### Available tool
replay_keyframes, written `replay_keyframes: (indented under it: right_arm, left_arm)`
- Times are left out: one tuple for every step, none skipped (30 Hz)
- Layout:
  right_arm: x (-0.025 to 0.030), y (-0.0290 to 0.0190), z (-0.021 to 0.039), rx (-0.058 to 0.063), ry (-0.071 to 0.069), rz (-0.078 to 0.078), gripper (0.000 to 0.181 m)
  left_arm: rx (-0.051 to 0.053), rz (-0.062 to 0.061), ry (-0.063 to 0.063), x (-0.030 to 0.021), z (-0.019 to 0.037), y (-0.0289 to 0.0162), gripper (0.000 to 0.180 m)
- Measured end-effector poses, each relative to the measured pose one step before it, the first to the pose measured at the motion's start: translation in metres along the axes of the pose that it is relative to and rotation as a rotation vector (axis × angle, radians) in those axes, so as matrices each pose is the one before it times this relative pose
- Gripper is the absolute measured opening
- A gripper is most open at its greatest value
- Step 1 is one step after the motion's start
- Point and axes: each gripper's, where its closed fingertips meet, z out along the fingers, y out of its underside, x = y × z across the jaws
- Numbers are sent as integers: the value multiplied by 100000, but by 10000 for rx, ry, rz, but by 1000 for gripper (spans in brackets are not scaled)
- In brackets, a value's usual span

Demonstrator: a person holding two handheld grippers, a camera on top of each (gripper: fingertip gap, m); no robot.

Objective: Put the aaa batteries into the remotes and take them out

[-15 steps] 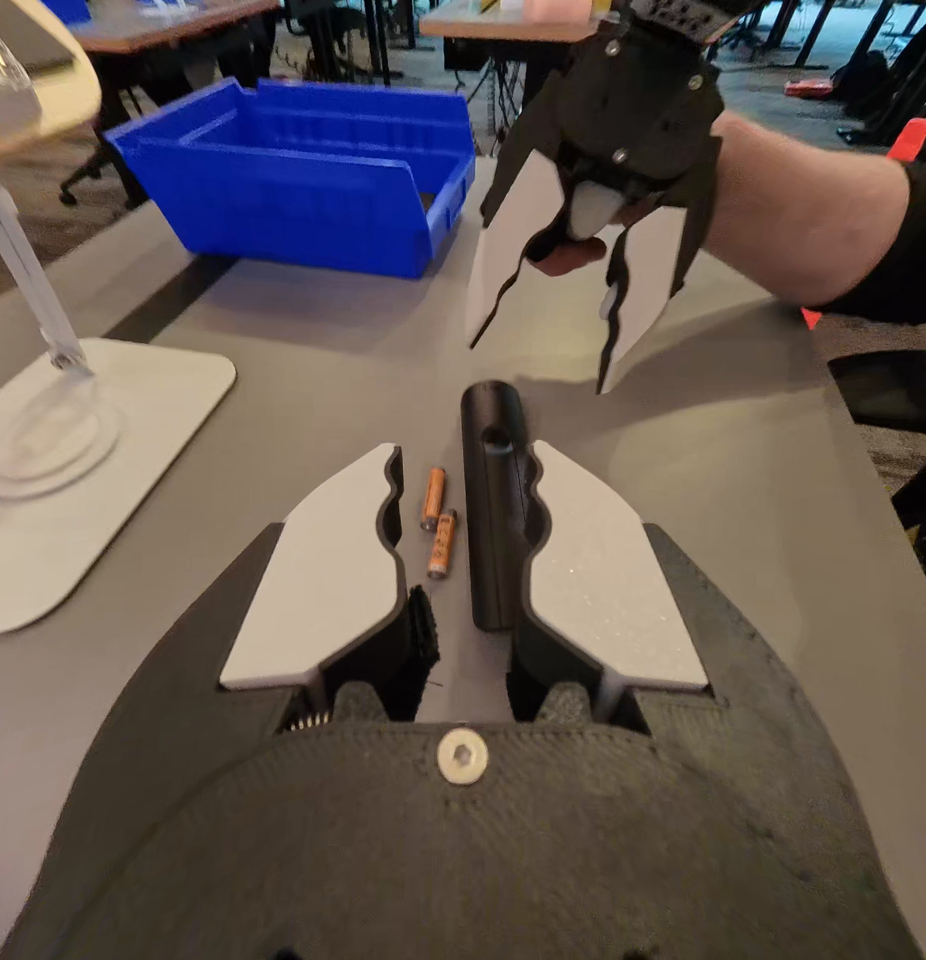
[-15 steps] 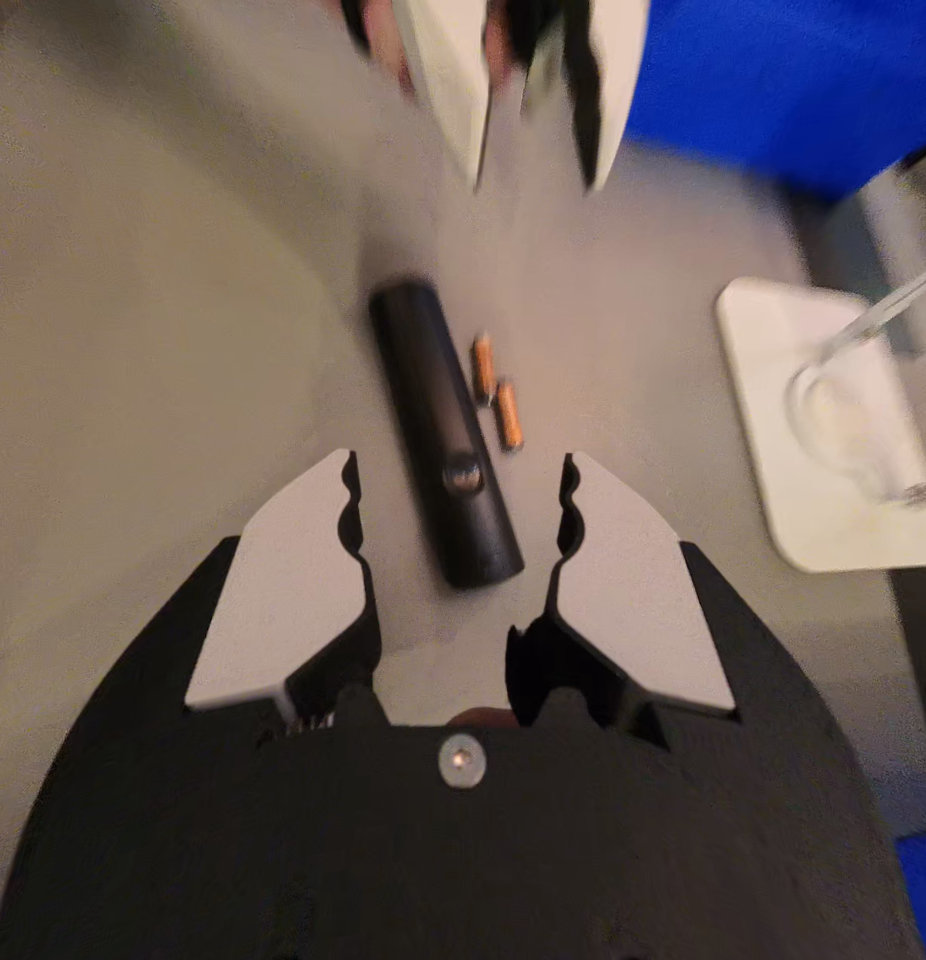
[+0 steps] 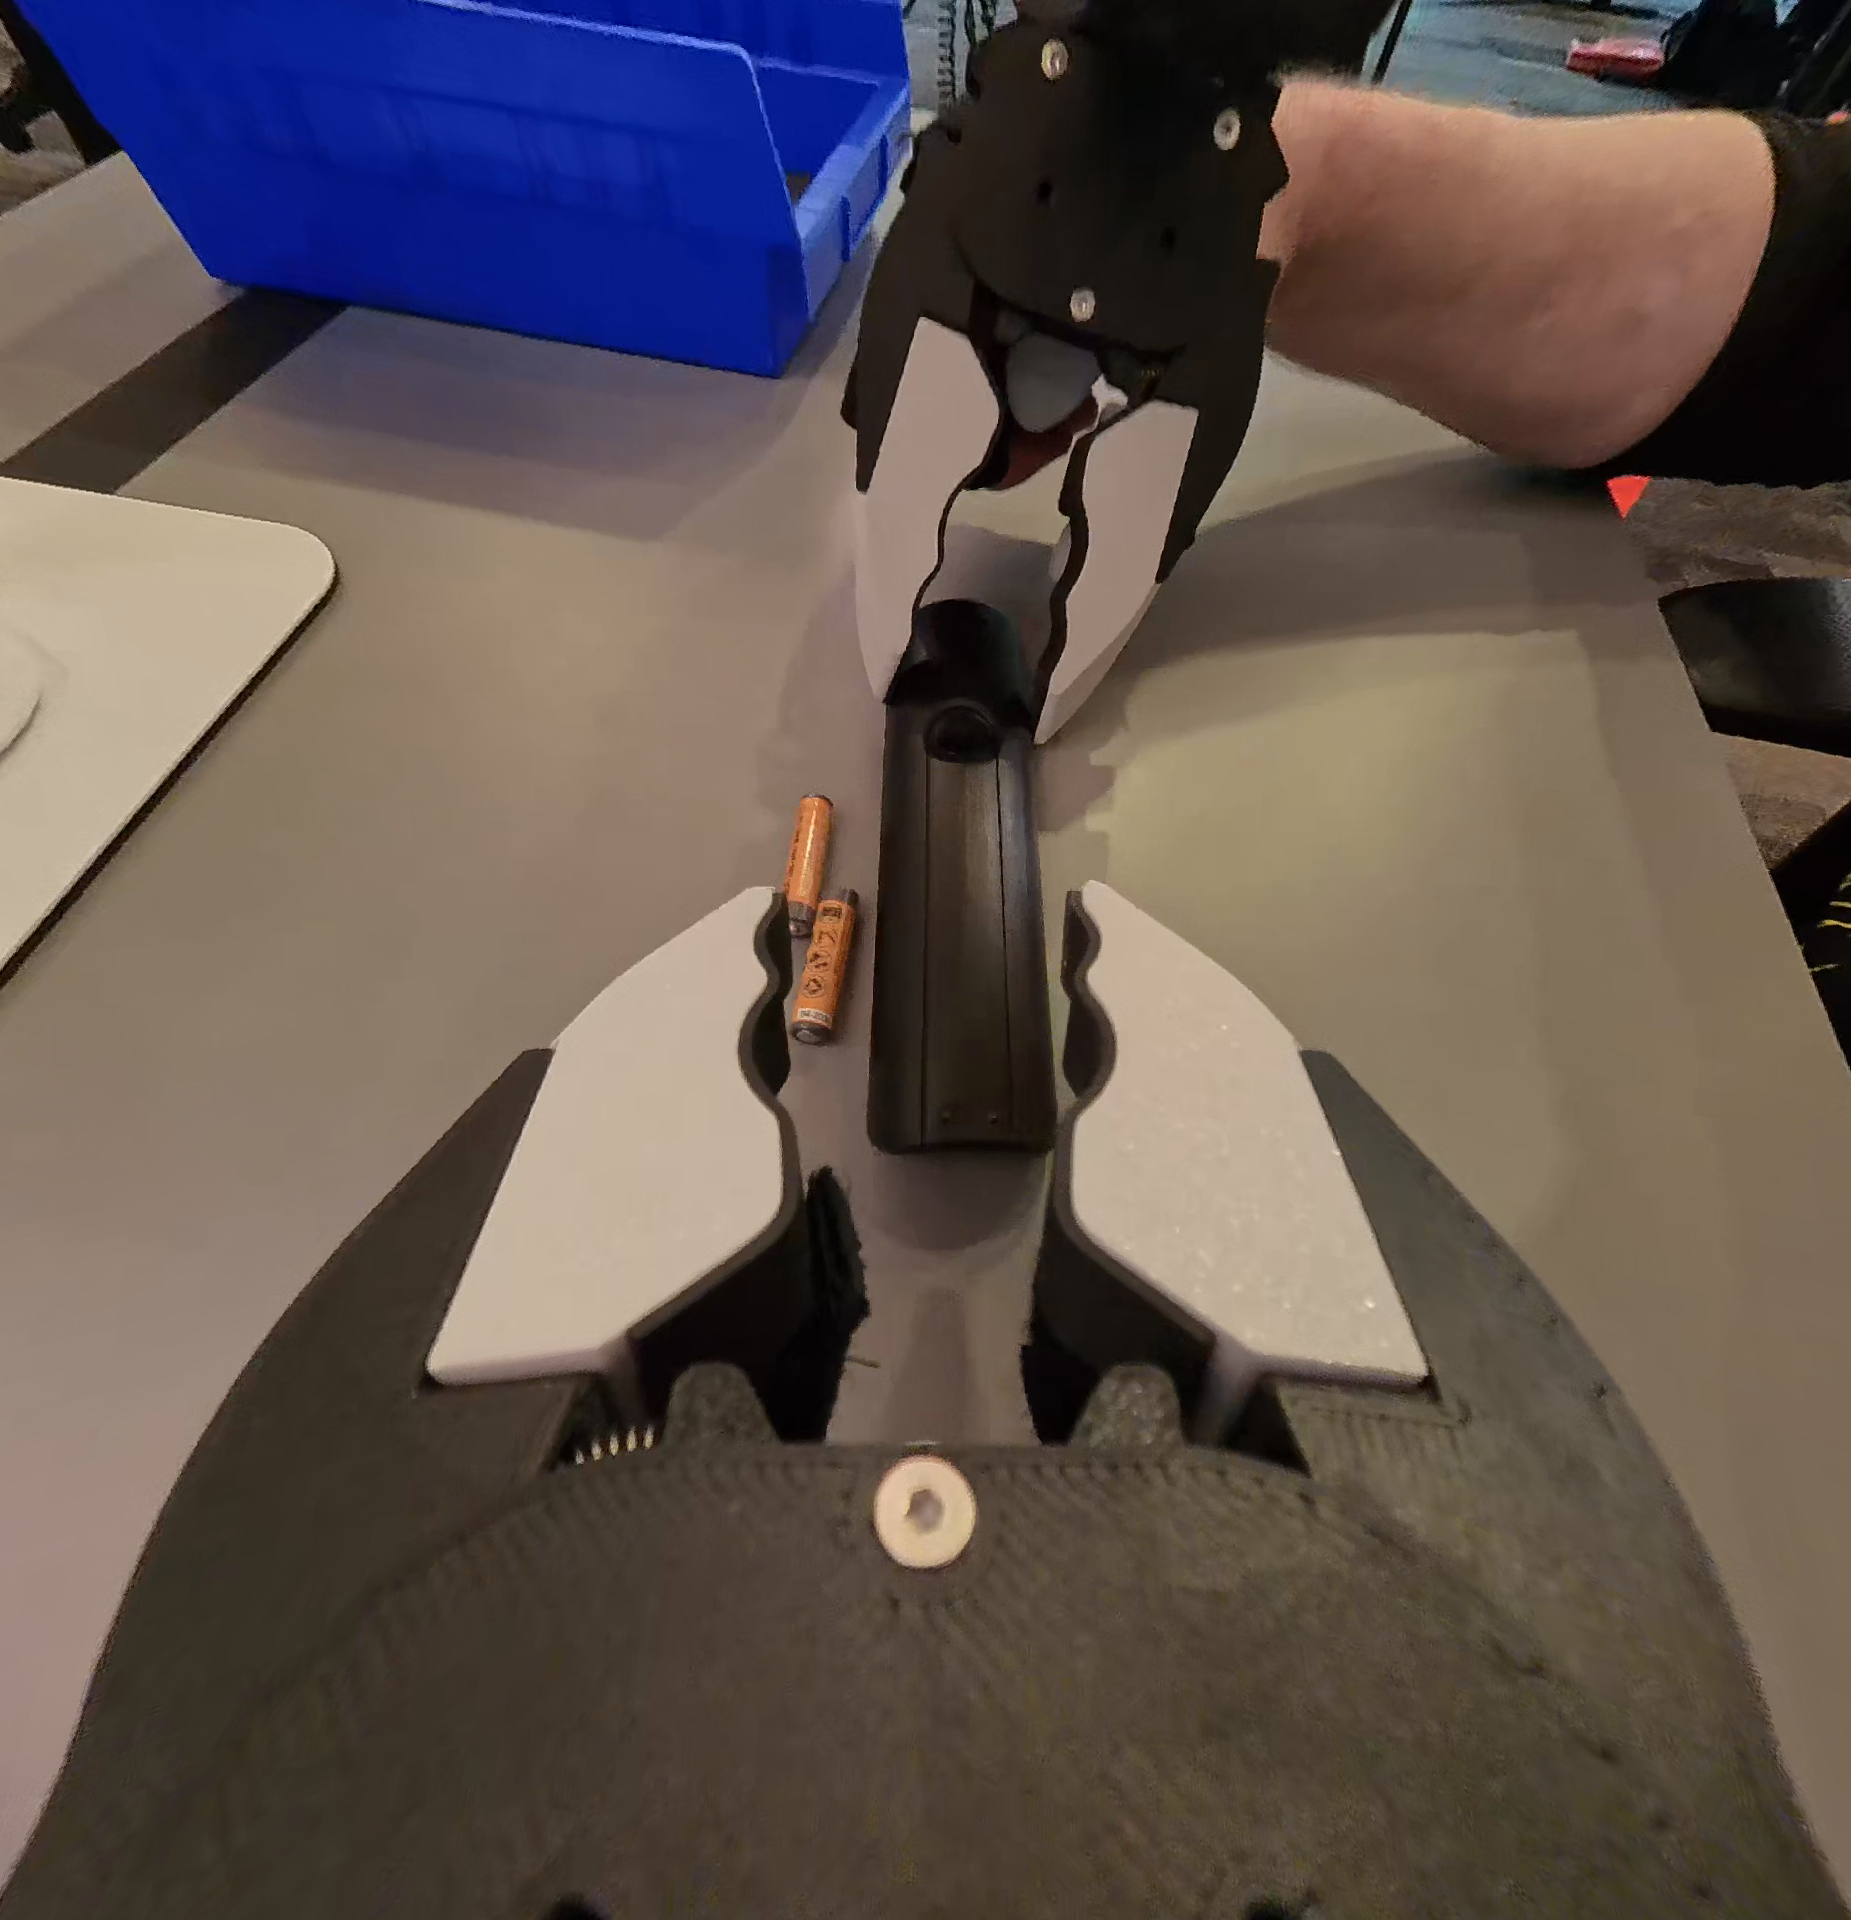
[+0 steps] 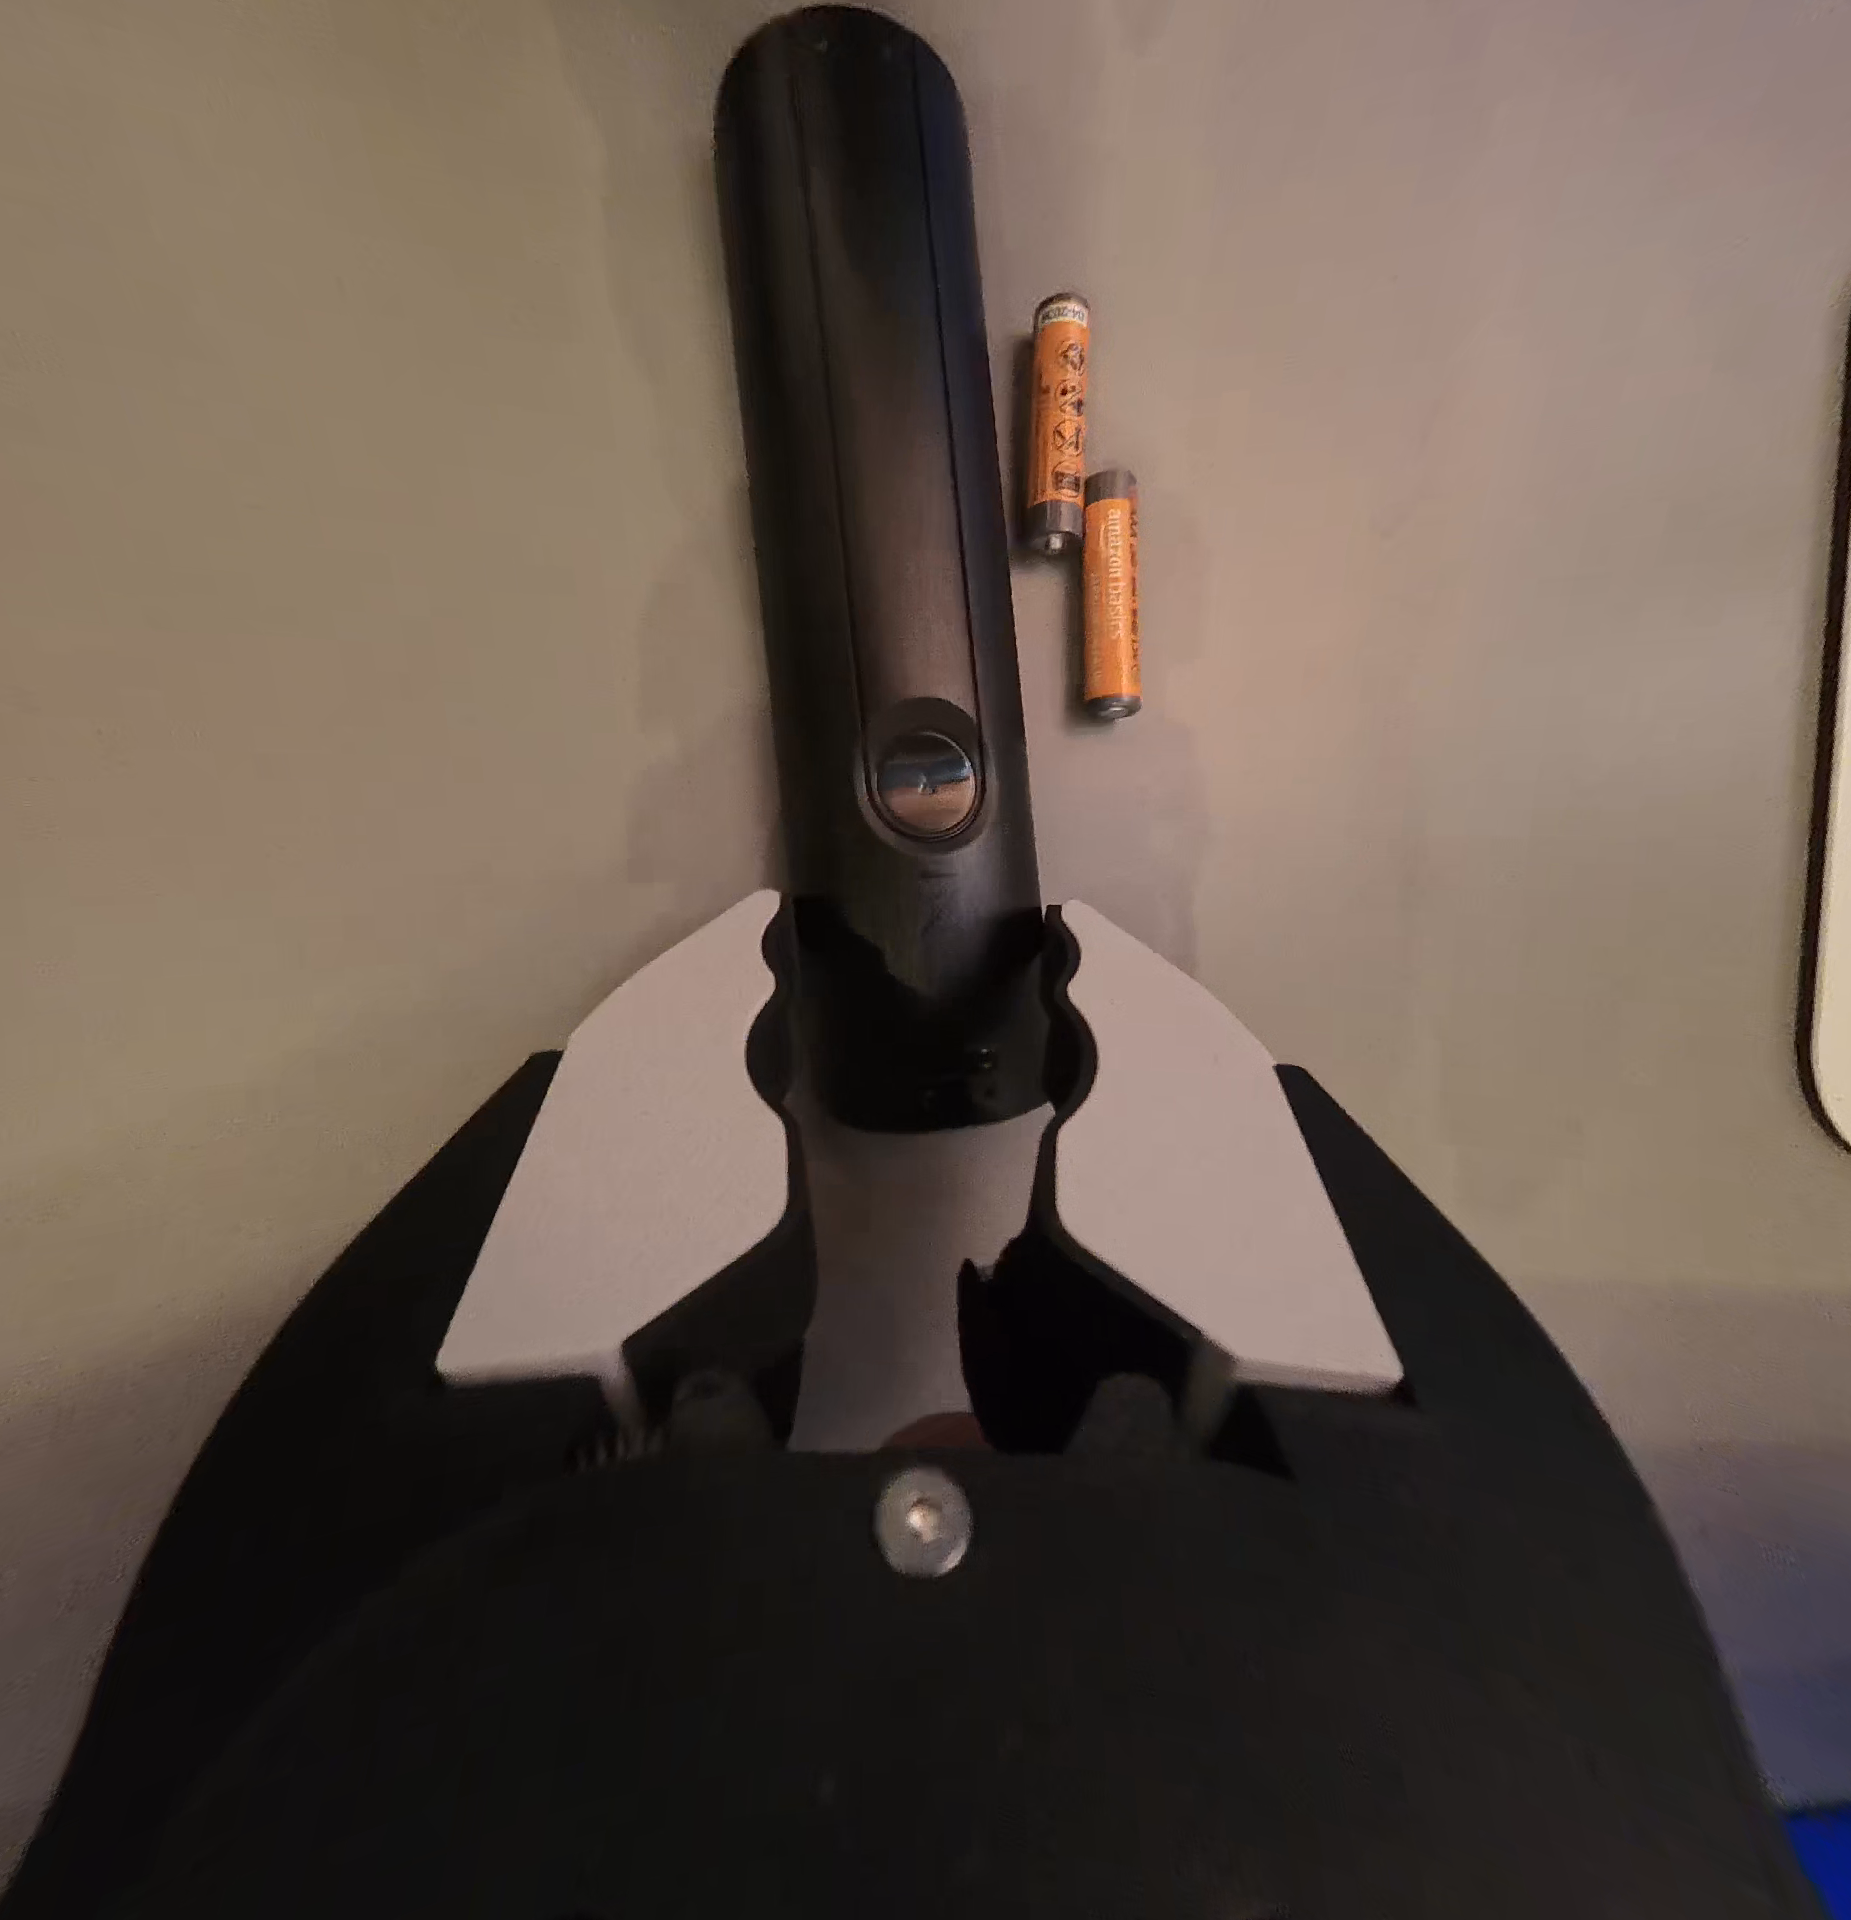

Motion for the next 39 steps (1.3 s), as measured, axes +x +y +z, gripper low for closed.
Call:
replay_keyframes:
  right_arm:
    - [-210, -137, -114, 177, -73, 113, 44]
    - [-180, -239, -189, 164, 24, 25, 44]
    - [-157, -250, -231, 93, 64, -5, 44]
    - [-197, -378, -302, 115, 40, -17, 44]
    - [-224, -510, -356, 151, -6, 6, 44]
    - [-186, -362, -338, -6, -2, 25, 44]
    - [-21, -310, -316, -92, 140, -77, 44]
    - [-54, -419, -310, -35, 70, -36, 43]
    - [-195, -493, -299, 18, -62, -18, 43]
    - [-153, -559, -307, 63, -41, -21, 43]
    - [-53, -513, -294, 24, -1, -32, 43]
    - [-21, -439, -268, -11, 40, -94, 43]
    - [3, -443, -248, -5, 61, -106, 43]
    - [-84, -433, -233, 27, 3, -112, 42]
    - [-189, -403, -166, 32, -75, -97, 42]
    - [-210, -358, -97, 37, -74, -117, 42]
    - [-259, -308, -56, 16, -99, -114, 41]
    - [-23, -151, -24, -65, 55, -151, 41]
    - [49, -120, -81, -22, 66, -92, 40]
    - [33, -133, -73, 47, -2, -17, 40]
    - [41, -156, -51, 99, -1, -3, 40]
    - [189, -189, -83, 137, 126, -7, 40]
    - [233, -144, -61, 114, 142, 63, 40]
    - [313, -148, -43, 141, 179, 223, 41]
    - [485, -125, -100, 147, 289, 426, 41]
    - [558, -372, -365, 311, 408, 508, 52]
    - [747, -543, -611, 500, 594, 687, 64]
    - [1015, -430, -718, 580, 778, 939, 71]
    - [406, -294, -592, 649, 370, 970, 82]
    - [314, -70, -385, 645, 290, 1099, 84]
    - [425, 184, -156, 536, 253, 1187, 80]
    - [-223, -84, -35, 727, -265, 1055, 77]
    - [-121, -183, 54, 744, -313, 1097, 71]
    - [-163, -390, 159, 754, -360, 951, 61]
    - [-497, -210, 389, 532, -475, 655, 55]
    - [-319, 237, 565, 36, -302, 364, 49]
    - [72, -115, 323, 226, 17, -7, 35]
    - [-6, -354, 110, 296, -89, -28, 33]
    - [52, -256, -14, 41, -180, 145, 32]
  left_arm:
    - [-169, 38, 74, 234, 100, 175, 55]
    - [-223, 93, 118, 384, 189, 205, 58]
    - [-261, 138, 56, 425, 265, 186, 61]
    - [-272, 196, -29, 381, 334, 141, 64]
    - [-223, 245, -57, 385, 364, 18, 67]
    - [-215, 224, -96, 316, 383, -46, 68]
    - [-261, 163, -93, 247, 422, -33, 70]
    - [-261, 128, 13, 323, 483, -56, 71]
    - [-239, 98, 111, 402, 538, -65, 71]
    - [-249, 68, 69, 291, 557, -17, 71]
    - [-273, 89, 36, 206, 569, 81, 71]
    - [-288, 100, 33, 179, 536, 159, 69]
    - [-262, 76, 38, 147, 471, 167, 68]
    - [-210, 20, 136, 264, 401, 146, 66]
    - [-135, -34, 126, 223, 313, 103, 64]
    - [-59, -29, 5, 5, 177, 48, 57]
    - [4, -11, -8, -36, 76, 6, 53]
    - [61, -56, 19, -21, -3, -40, 53]
    - [110, -54, 6, -28, -39, -74, 53]
    - [124, -60, 45, 37, -57, -81, 53]
    - [128, -114, 48, 16, -70, -58, 52]
    - [155, -81, -58, -134, -94, -83, 52]
    - [146, -49, -111, -165, -109, -83, 52]
    - [139, -81, -145, -214, -140, -122, 52]
    - [122, -71, -272, -342, -165, -135, 52]
    - [70, 35, -389, -476, -177, -62, 52]
    - [43, 75, -437, -526, -181, -24, 52]
    - [126, -41, -416, -538, -222, -179, 52]
    - [289, -160, -332, -450, -267, -429, 52]
    - [311, -132, -322, -434, -256, -498, 52]
    - [169, 79, -420, -466, -201, -383, 52]
    - [65, 239, -396, -305, -81, -284, 52]
    - [56, 161, -172, 58, 41, -300, 52]
    - [91, 55, -52, 254, 130, -336, 52]
    - [59, 87, -142, 159, 174, -304, 52]
    - [12, 111, -192, 75, 160, -225, 52]
    - [53, -14, -137, 54, 101, -256, 52]
    - [117, -140, -127, -86, -26, -213, 52]
    - [235, -75, -100, -152, -151, -287, 53]
